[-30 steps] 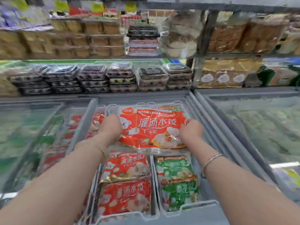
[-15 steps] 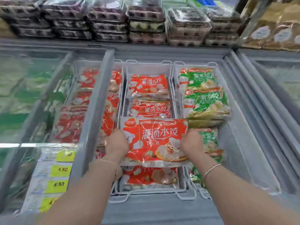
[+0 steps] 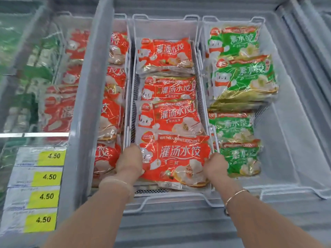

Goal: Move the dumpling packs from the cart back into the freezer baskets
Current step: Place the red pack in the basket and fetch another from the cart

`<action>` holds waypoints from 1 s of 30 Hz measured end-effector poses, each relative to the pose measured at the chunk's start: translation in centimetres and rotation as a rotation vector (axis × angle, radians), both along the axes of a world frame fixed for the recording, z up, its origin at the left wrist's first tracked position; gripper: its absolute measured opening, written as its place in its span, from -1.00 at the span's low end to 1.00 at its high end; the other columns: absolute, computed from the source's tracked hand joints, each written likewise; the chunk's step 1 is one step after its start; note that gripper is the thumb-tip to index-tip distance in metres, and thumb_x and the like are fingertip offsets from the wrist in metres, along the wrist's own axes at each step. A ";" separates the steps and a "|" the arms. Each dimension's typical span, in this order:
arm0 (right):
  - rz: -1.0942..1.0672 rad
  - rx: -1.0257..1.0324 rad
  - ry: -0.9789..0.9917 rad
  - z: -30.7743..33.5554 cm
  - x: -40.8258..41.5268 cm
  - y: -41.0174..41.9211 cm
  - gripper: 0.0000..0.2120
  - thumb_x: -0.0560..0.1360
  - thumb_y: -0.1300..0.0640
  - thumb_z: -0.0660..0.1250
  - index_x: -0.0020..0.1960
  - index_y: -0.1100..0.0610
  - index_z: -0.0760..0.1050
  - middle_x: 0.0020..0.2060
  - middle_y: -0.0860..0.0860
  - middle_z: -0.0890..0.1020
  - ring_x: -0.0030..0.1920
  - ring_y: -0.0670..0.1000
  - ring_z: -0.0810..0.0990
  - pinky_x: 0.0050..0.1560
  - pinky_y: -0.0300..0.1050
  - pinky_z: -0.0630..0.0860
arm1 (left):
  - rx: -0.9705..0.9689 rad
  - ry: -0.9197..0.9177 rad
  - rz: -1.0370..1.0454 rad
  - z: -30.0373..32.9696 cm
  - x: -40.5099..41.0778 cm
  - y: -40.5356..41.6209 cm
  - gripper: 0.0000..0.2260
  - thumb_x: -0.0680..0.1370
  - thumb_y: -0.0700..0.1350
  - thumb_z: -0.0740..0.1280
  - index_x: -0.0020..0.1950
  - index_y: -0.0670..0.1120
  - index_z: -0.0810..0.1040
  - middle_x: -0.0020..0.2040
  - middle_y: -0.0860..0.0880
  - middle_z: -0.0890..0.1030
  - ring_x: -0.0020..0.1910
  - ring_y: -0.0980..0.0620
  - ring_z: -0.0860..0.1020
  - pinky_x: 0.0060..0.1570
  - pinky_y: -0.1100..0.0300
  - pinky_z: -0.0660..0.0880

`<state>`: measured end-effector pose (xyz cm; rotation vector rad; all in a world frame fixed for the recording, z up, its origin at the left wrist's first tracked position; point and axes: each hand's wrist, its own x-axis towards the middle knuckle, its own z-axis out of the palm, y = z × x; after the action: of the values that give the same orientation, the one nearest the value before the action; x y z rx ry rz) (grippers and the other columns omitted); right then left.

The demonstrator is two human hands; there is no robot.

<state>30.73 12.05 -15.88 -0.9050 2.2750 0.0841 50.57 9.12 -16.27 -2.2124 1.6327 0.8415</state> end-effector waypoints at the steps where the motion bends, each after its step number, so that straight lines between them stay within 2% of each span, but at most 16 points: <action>1: -0.001 0.002 0.001 -0.5 -0.1 0.2 -0.76 0.55 0.26 0.21 0.15 0.37 0.49 0.15 0.25 0.56 0.18 0.18 0.54 0.06 -0.14 0.45 | 0.010 -0.023 -0.035 -0.1 -0.1 0.2 -0.74 0.51 -0.37 0.22 0.19 -0.24 0.45 0.15 -0.17 0.59 0.13 -0.16 0.60 0.06 0.07 0.54; 6: -0.042 -0.036 -0.024 -2.1 -0.8 0.3 -0.79 0.56 0.25 0.22 0.10 0.34 0.52 0.09 0.23 0.59 0.10 0.17 0.57 -0.13 -0.21 0.36 | 0.087 -0.072 -0.067 -0.9 -0.8 1.5 -0.75 0.54 -0.36 0.17 0.20 -0.26 0.47 0.17 -0.16 0.57 0.16 -0.13 0.58 0.08 0.11 0.52; 9: -0.045 -0.043 -0.030 -2.6 -1.1 0.2 -0.81 0.55 0.24 0.24 0.08 0.31 0.54 0.05 0.21 0.62 0.00 0.14 0.58 -0.12 -0.20 0.40 | 0.139 -0.063 0.022 -1.2 -0.8 1.6 -0.75 0.56 -0.32 0.17 0.23 -0.27 0.45 0.19 -0.18 0.56 0.18 -0.15 0.57 0.11 0.08 0.50; 13: -0.038 -0.033 -0.008 -3.3 -1.4 0.1 -0.82 0.54 0.23 0.25 0.06 0.29 0.55 0.03 0.20 0.63 0.03 0.16 0.61 -0.11 -0.17 0.46 | 0.193 -0.055 0.077 -1.9 -0.9 0.8 -0.74 0.55 -0.27 0.22 0.24 -0.27 0.43 0.19 -0.22 0.57 0.18 -0.21 0.55 0.15 -0.01 0.48; 15: -0.037 -0.027 0.001 -3.2 -1.2 0.1 -0.80 0.54 0.22 0.26 0.09 0.29 0.54 0.06 0.21 0.61 0.04 0.17 0.62 -0.08 -0.13 0.51 | 0.193 -0.089 0.062 -1.6 -1.3 0.6 -0.65 0.58 -0.27 0.16 0.35 -0.29 0.28 0.22 -0.25 0.55 0.21 -0.22 0.54 0.18 -0.04 0.45; 18: -0.056 -0.023 -0.016 -2.1 -1.5 0.3 -0.76 0.51 0.17 0.32 0.10 0.29 0.54 0.06 0.22 0.62 0.05 0.19 0.63 0.02 -0.03 0.57 | 0.088 -0.167 -0.077 -0.5 -1.4 0.5 -0.51 0.59 -0.29 0.10 0.48 -0.29 0.03 0.18 -0.18 0.59 0.17 -0.15 0.59 0.09 0.03 0.51; 23: -0.125 -0.090 -0.029 1.8 -3.1 -0.4 -0.78 0.47 0.12 0.37 -0.03 0.29 0.53 0.01 0.23 0.63 -0.02 0.18 0.63 -0.04 -0.05 0.55 | 0.037 -0.200 -0.207 3.5 -0.9 -1.3 -0.57 0.56 -0.31 0.14 0.43 -0.22 0.18 0.22 -0.16 0.55 0.20 -0.16 0.56 0.11 0.00 0.50; 25: -0.160 -0.166 -0.036 3.6 -3.9 -1.0 -0.80 0.49 0.12 0.35 -0.21 0.23 0.45 -0.03 0.23 0.63 -0.16 0.13 0.57 -0.05 -0.01 0.58 | -0.028 -0.165 -0.243 5.6 -1.7 -2.3 -0.58 0.55 -0.31 0.14 0.41 -0.19 0.21 0.19 -0.13 0.56 0.16 -0.15 0.57 0.09 -0.02 0.51; 27: -0.183 -0.246 -0.035 6.1 -4.8 -1.8 -0.69 0.52 0.13 0.32 -0.35 0.17 0.32 -0.17 0.18 0.61 -0.27 0.08 0.49 -0.16 -0.06 0.52 | -0.122 -0.068 -0.278 7.9 -3.4 -3.5 -0.59 0.56 -0.31 0.12 0.40 -0.17 0.21 0.14 -0.13 0.58 0.09 -0.15 0.60 0.03 -0.02 0.54; 28: -0.190 -0.284 -0.049 7.3 -5.1 -2.1 -0.70 0.53 0.13 0.30 -0.34 0.18 0.34 -0.22 0.16 0.59 -0.27 0.09 0.50 -0.18 -0.07 0.48 | -0.166 -0.027 -0.299 8.9 -4.6 -3.9 -0.59 0.56 -0.31 0.12 0.41 -0.16 0.21 0.11 -0.13 0.59 0.05 -0.15 0.61 -0.01 -0.02 0.55; 30: -0.218 -0.391 -0.080 10.2 -6.3 -2.4 -0.81 0.54 0.12 0.28 -0.10 0.26 0.50 -0.09 0.20 0.62 -0.09 0.17 0.59 -0.07 -0.04 0.50 | -0.281 0.045 -0.352 11.4 -7.7 -4.4 -0.63 0.57 -0.30 0.12 0.38 -0.16 0.22 0.00 -0.13 0.59 -0.03 -0.16 0.61 -0.12 -0.02 0.54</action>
<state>24.44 9.63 -5.68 -0.8254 2.3383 -0.5000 42.92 4.75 -4.83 -1.9871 2.1931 0.5995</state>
